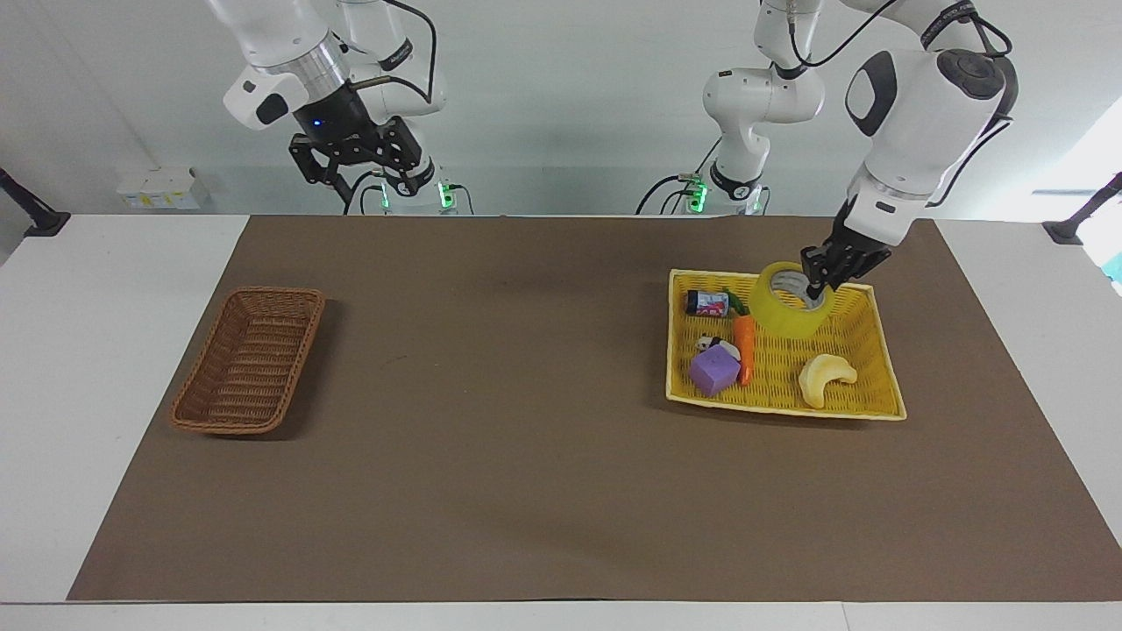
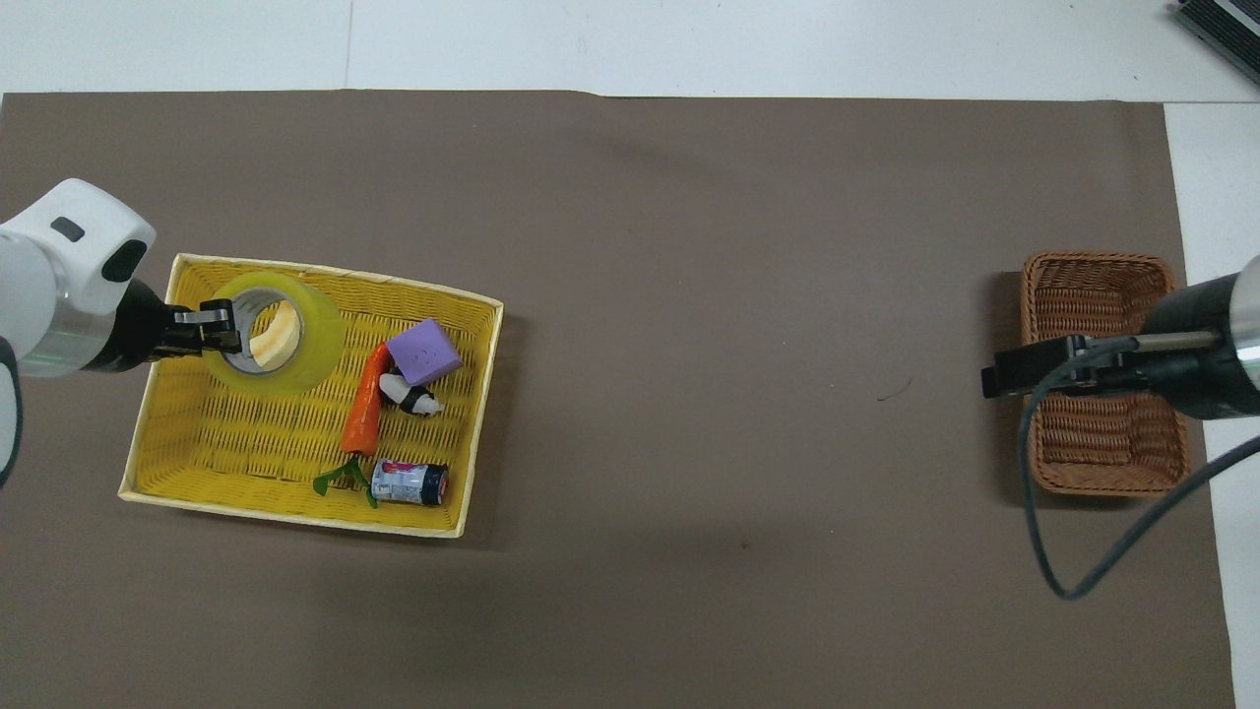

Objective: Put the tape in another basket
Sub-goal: 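Lift the tape with the left gripper while the right gripper approaches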

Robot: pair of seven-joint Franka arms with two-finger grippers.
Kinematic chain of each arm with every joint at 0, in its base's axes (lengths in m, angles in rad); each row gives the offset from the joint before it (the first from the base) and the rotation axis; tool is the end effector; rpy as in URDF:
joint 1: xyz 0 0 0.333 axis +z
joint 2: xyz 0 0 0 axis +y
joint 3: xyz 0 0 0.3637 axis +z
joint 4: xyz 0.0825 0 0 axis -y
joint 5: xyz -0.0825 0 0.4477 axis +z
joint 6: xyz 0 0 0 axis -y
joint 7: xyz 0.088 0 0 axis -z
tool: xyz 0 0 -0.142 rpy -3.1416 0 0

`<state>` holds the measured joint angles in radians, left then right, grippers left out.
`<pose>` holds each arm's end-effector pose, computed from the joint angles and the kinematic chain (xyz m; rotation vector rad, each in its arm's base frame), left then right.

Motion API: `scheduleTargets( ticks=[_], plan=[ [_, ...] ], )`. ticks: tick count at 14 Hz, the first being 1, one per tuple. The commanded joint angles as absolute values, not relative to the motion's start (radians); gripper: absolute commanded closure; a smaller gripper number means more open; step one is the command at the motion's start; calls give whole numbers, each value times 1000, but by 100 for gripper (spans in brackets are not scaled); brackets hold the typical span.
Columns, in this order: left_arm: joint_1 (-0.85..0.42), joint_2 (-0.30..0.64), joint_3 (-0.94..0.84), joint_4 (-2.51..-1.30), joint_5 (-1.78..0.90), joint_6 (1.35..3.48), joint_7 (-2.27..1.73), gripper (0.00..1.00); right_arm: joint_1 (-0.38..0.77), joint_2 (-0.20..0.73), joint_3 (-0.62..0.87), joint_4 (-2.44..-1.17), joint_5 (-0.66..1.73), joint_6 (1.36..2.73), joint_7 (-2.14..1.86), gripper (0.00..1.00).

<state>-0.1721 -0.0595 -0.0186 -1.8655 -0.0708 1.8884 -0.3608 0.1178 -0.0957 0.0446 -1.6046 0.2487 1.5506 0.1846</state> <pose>0.6022 -0.1242 0.5428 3.0396 0.2888 0.0932 0.5691 0.1305 0.6790 -2.8938 0.0175 0.0020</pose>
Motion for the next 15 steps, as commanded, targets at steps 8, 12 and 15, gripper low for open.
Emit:
scheduleTargets(
  ticks=[8,12,15],
  plan=[
    [-484,-40,-5,-1824,-319,1936,-492,100,186,-98,46,-1762,569,1724,238,0],
    [-596,-38,-11,-1825,-390,2014,-483,100,250,-112,45,-1867,652,1837,230,0],
    [-635,-35,-12,-1824,-472,2072,-457,100,235,-156,43,-1943,686,1858,120,0]
  ],
)
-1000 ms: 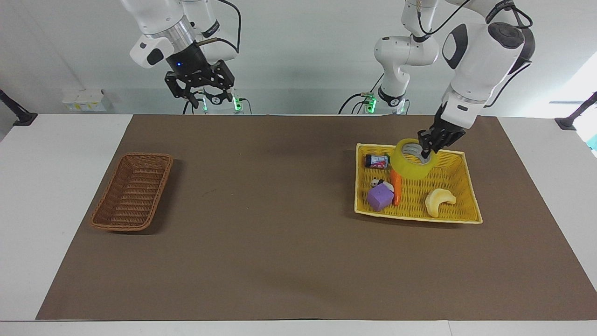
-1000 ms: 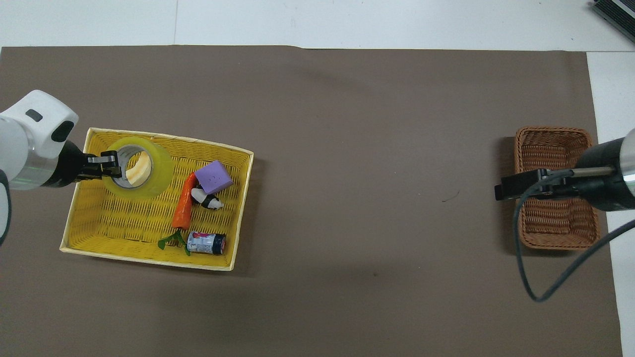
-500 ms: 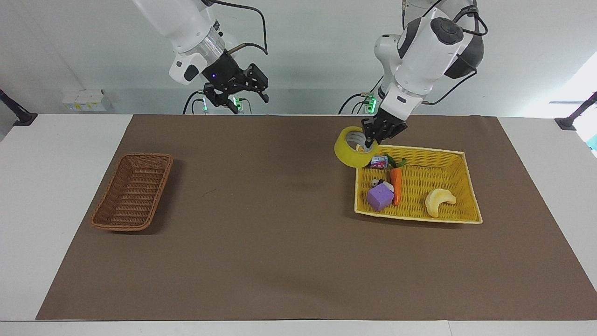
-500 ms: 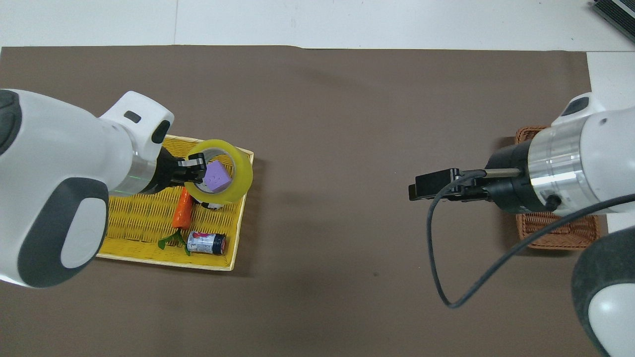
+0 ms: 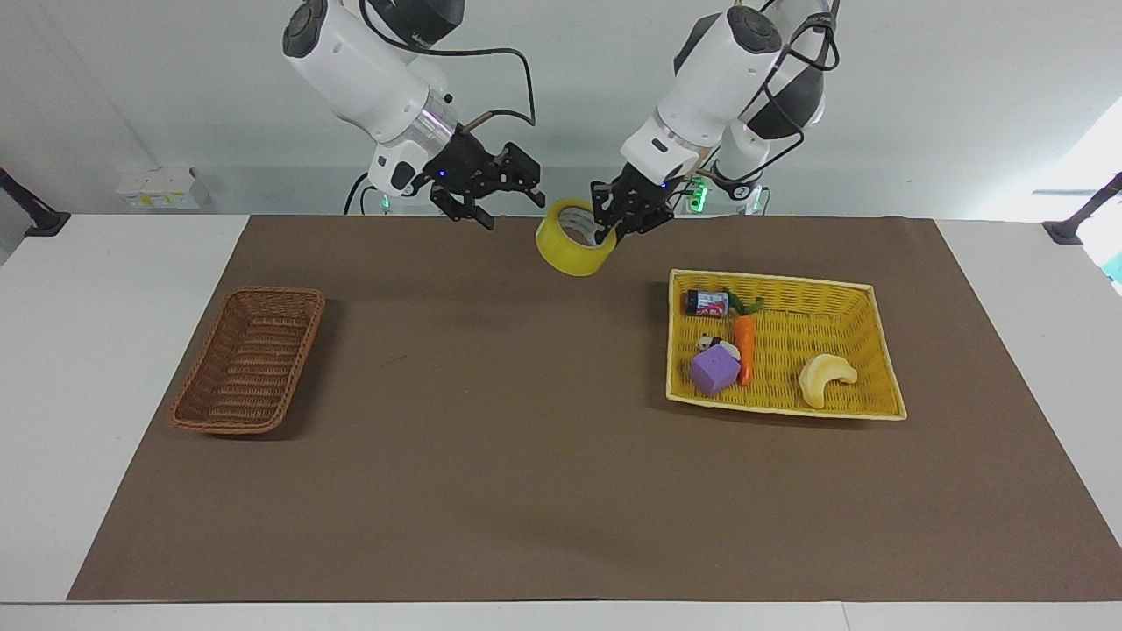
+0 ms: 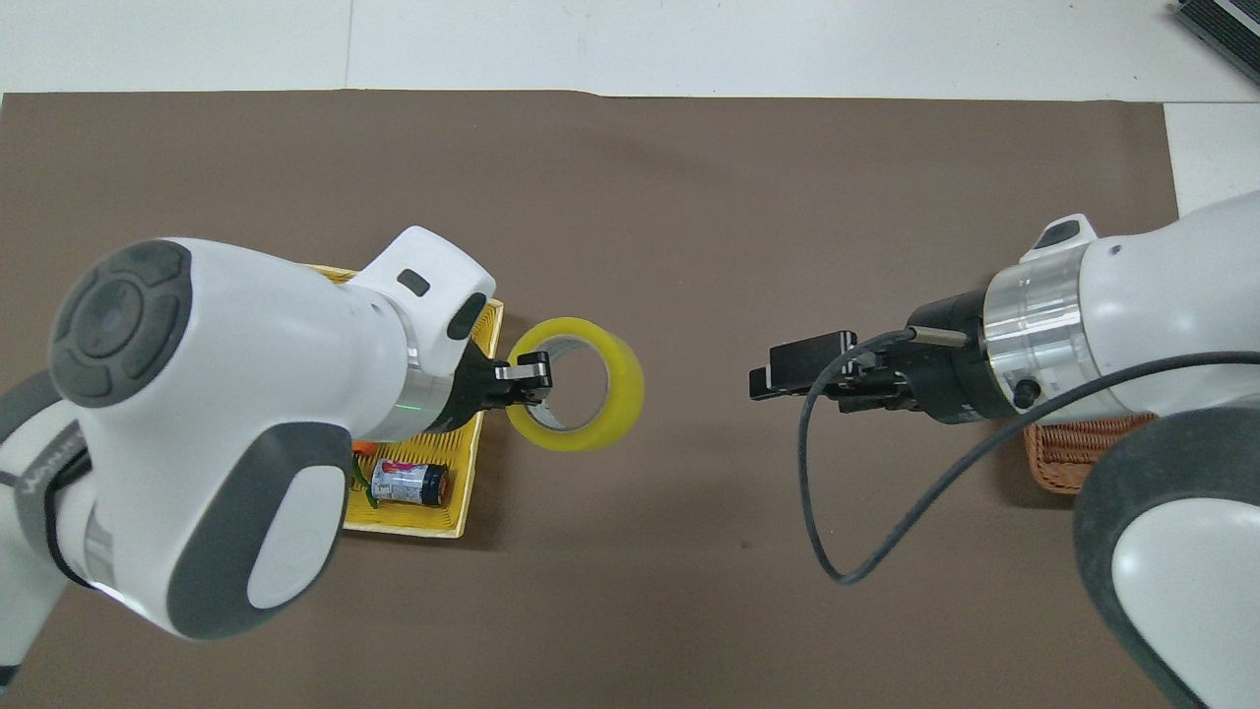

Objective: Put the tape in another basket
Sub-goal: 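Grasp the tape roll with the right gripper from the left gripper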

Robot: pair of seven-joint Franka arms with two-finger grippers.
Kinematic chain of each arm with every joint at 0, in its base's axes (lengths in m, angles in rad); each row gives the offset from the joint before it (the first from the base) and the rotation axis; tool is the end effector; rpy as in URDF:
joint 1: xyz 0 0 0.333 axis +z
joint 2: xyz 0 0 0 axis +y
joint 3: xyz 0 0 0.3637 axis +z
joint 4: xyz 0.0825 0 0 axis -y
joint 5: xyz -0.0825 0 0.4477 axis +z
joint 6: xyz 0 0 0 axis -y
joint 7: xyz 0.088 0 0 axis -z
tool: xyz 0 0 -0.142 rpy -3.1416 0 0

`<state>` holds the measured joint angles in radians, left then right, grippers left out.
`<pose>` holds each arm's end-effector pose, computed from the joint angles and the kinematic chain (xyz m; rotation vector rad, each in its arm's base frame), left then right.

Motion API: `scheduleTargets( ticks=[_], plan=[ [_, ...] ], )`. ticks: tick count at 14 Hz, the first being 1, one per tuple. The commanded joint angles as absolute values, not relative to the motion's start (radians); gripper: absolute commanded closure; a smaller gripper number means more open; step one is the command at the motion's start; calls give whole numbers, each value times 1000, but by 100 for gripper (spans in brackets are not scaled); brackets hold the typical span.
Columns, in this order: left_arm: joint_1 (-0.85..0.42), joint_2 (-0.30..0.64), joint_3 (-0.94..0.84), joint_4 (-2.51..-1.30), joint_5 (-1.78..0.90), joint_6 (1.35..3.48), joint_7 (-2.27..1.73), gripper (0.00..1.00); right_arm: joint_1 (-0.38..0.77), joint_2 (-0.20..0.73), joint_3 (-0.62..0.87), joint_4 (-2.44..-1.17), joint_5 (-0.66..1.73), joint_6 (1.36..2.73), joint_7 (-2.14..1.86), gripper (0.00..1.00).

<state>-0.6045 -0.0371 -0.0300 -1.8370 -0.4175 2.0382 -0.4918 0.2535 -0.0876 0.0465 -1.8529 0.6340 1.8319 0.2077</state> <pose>0.4979 -0.4106 0.5682 2.6849 0.0034 -0.0147 0.5597 0.2451 0.5826 -2.5283 0.0704 0.1195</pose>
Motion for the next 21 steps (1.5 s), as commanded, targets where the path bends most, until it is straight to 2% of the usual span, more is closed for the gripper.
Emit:
scheduleTargets(
  ticks=[1,7,8,9,10,12,13,14,17,21],
  plan=[
    [-647,-35,-14,-1822,-477,2082,-448,100,226,-166,41,-1959,692,1858,94,0],
    [-658,-26,-47,-1821,-529,2229,-448,100,222,-169,41,-1963,695,1859,78,0],
    [-658,-26,-51,-1819,-529,2235,-448,100,222,-169,41,-1962,680,1858,65,12],
    [-667,-26,-54,-1819,-531,2238,-448,100,222,-169,40,-1962,677,1855,37,67],
    [-669,-26,-54,-1819,-531,2244,-448,100,221,-167,40,-1959,676,1853,40,95],
    [-669,-26,-57,-1819,-538,2247,-448,100,218,-164,37,-1953,675,1853,41,100],
    [-669,-26,-61,-1818,-538,2247,-448,77,216,-164,37,-1948,675,1852,52,100],
    [-669,-26,-61,-1816,-538,2252,-449,1,215,-164,35,-1944,675,1848,89,100],
    [-647,-43,-49,-1821,-540,2230,-459,0,201,-163,35,-1930,670,1848,89,100],
    [-520,-58,-48,-1821,-653,2221,-494,0,150,-161,34,-1907,670,1822,81,100]
  ],
)
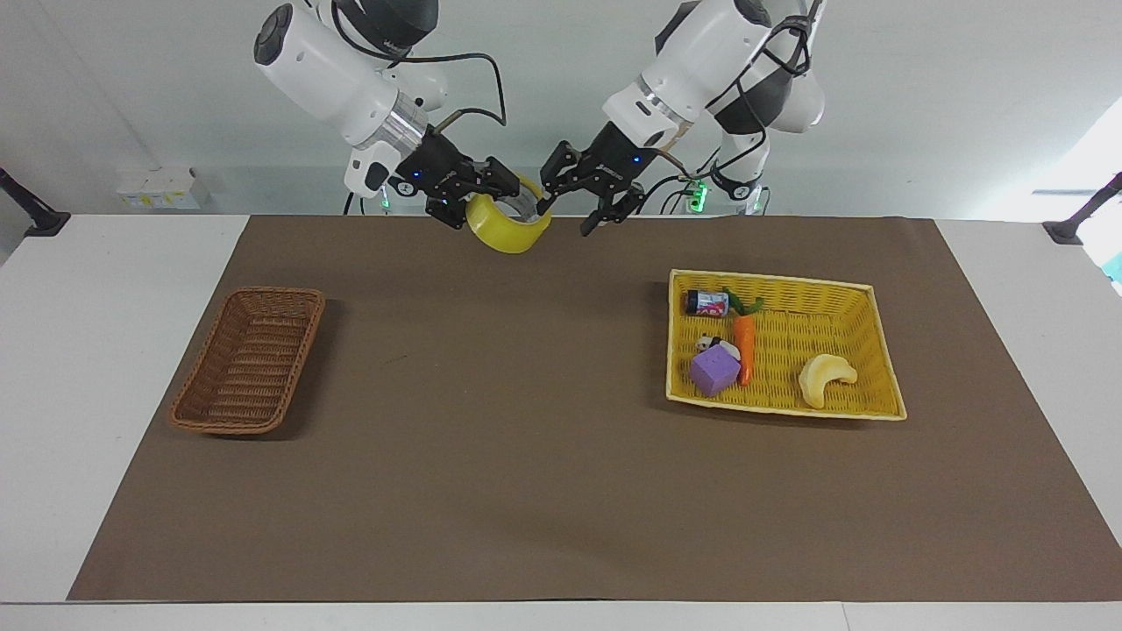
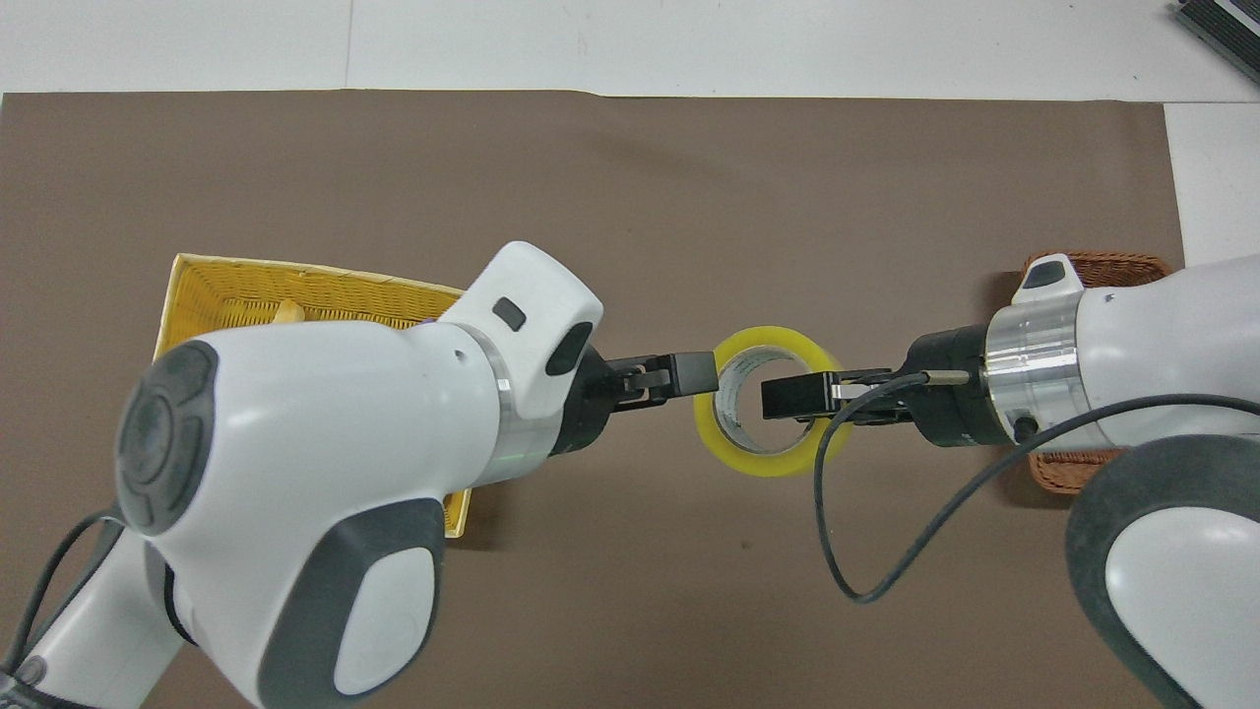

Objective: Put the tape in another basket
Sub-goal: 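Carry the tape with the right gripper while the left gripper withdraws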

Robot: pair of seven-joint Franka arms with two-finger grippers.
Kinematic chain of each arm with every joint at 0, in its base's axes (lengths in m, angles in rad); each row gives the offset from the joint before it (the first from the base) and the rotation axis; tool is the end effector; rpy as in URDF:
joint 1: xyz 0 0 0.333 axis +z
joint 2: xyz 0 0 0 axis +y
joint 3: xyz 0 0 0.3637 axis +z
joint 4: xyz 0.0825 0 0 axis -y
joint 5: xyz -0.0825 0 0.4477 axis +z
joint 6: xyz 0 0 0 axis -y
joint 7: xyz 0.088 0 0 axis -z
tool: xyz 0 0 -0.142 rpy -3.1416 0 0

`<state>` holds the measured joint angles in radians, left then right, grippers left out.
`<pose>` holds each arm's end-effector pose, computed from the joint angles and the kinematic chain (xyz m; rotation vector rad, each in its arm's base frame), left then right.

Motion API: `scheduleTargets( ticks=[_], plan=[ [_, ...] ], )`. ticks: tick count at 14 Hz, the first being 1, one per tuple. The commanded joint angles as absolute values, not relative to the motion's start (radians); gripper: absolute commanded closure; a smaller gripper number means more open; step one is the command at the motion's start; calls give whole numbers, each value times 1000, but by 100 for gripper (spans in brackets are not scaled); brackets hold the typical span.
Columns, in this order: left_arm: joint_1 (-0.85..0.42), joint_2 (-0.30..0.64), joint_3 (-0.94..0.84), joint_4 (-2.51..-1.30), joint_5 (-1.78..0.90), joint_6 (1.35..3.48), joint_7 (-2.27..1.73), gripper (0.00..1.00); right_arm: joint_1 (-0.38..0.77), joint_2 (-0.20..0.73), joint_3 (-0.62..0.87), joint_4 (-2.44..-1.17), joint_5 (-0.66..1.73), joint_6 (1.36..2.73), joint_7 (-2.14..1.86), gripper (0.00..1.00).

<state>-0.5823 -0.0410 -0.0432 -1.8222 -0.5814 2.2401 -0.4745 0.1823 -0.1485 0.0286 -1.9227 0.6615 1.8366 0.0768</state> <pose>0.5217 -0.4158 0.6077 2.4526 0.1335 0.1324 0.5567 0.1916 0.5822 -2.5004 0.0317 0.0411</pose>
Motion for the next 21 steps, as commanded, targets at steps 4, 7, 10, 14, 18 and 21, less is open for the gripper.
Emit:
scheduleTargets(
  ticks=[4,7,10,14,18,21],
  plan=[
    [-416,-58,-45,-1821,-660,2189,-491,0,65,-155,29,-1887,672,1764,-35,100],
    [-310,-54,-43,-1819,-515,2129,-477,0,-61,-153,28,-1882,678,1680,-179,100],
    [-262,-54,-41,-1816,-413,2065,-360,0,-204,-149,22,-1881,690,1621,-302,100],
    [-242,-41,-43,-1744,-221,1922,-255,0,-345,-49,12,-1827,696,1560,-484,100],
    [-149,-46,-40,-1665,-166,1824,-167,0,-437,84,9,-1807,669,1580,-740,100],
    [-72,-60,-35,-1644,-164,1720,-92,0,-448,127,3,-1810,568,1701,-776,100]
  ],
)
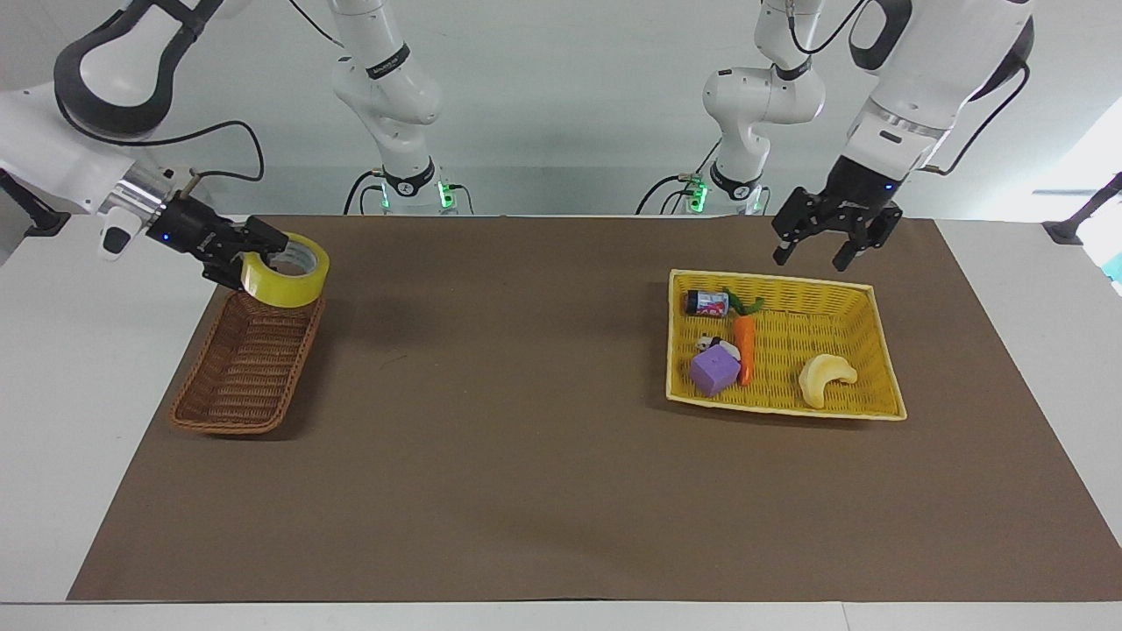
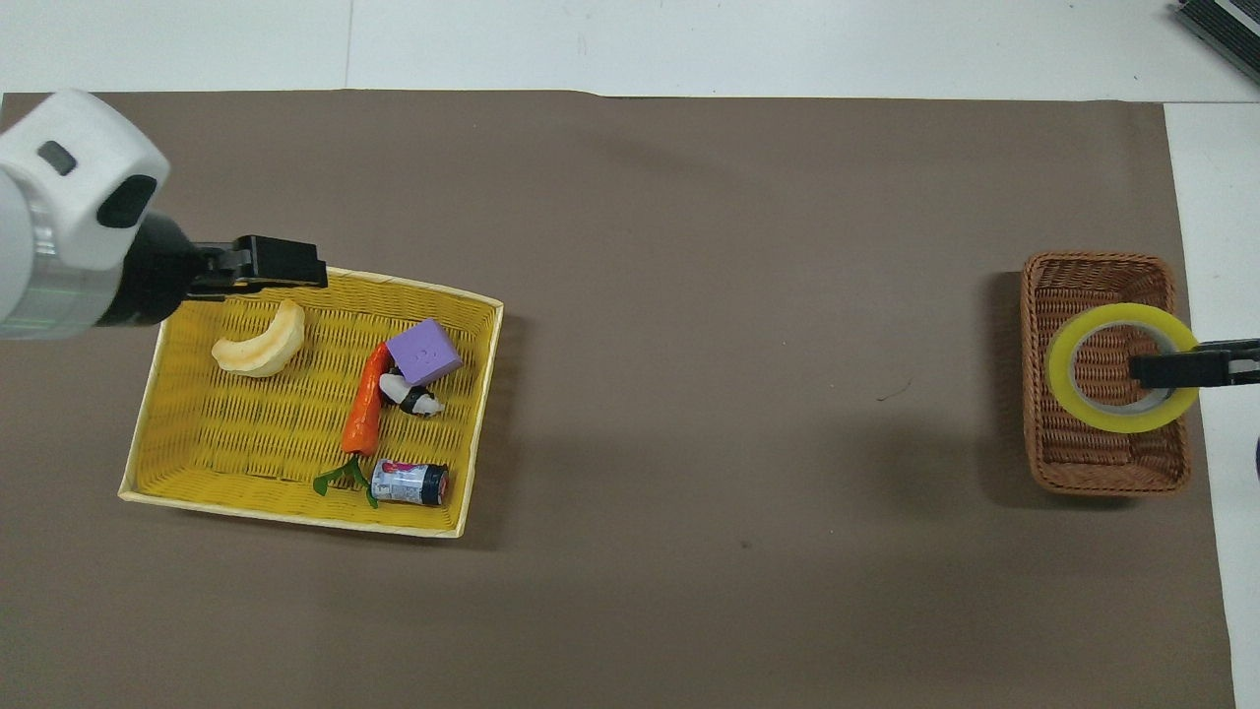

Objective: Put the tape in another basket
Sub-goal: 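Carry the tape with the right gripper while the left gripper withdraws, then lower the tape into the wicker basket and open the right gripper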

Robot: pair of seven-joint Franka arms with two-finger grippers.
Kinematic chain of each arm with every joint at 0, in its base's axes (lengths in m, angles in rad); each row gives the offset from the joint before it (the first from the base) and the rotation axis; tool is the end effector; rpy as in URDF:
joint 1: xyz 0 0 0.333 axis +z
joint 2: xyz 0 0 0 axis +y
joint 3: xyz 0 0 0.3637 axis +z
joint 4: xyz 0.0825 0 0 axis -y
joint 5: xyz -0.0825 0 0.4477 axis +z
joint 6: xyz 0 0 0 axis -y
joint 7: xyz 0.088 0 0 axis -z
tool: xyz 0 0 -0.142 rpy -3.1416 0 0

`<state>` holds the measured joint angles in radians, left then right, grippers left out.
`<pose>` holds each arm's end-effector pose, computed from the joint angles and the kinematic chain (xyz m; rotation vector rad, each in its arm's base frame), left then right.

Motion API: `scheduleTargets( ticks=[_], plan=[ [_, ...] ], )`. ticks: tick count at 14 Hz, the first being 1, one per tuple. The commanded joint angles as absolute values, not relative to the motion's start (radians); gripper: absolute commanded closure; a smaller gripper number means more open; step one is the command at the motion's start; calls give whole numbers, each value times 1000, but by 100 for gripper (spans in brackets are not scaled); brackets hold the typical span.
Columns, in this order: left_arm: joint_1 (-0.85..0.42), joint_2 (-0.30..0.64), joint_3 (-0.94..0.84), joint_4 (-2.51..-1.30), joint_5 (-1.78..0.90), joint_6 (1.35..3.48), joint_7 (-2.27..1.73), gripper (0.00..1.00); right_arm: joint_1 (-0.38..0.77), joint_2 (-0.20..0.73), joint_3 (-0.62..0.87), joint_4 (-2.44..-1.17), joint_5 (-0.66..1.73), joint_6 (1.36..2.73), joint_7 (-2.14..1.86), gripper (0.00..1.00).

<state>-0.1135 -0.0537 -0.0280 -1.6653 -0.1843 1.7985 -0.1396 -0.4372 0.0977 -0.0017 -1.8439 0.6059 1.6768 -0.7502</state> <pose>0.6171 -0.1103 0.6436 2.9265 0.0334 0.2342 0.5941 -0.1959 0.4634 -2.4969 -0.2035 -0.1530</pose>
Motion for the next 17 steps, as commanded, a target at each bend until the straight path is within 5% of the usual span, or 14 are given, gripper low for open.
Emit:
scheduleTargets(
  ticks=[1,8,11,15,16,17],
  plan=[
    [-54,-58,-35,-1631,-163,1689,-63,0,-474,167,3,-1810,549,1719,-819,100],
    [-26,-40,-40,-1548,-32,1497,28,0,-517,308,-18,-1809,511,1828,-982,100],
    [-26,67,-48,-1364,-37,1327,26,0,-522,342,-18,-1818,511,1833,-986,100],
    [-38,69,-41,-1371,-32,1414,78,0,-529,350,-21,-1828,508,1835,-986,100],
    [-38,61,-41,-1396,-32,1442,81,0,-528,348,-21,-1839,502,1844,-986,78],
    [-38,51,-41,-1404,-32,1450,77,0,-528,347,-20,-1847,502,1848,-986,37]
  ],
)
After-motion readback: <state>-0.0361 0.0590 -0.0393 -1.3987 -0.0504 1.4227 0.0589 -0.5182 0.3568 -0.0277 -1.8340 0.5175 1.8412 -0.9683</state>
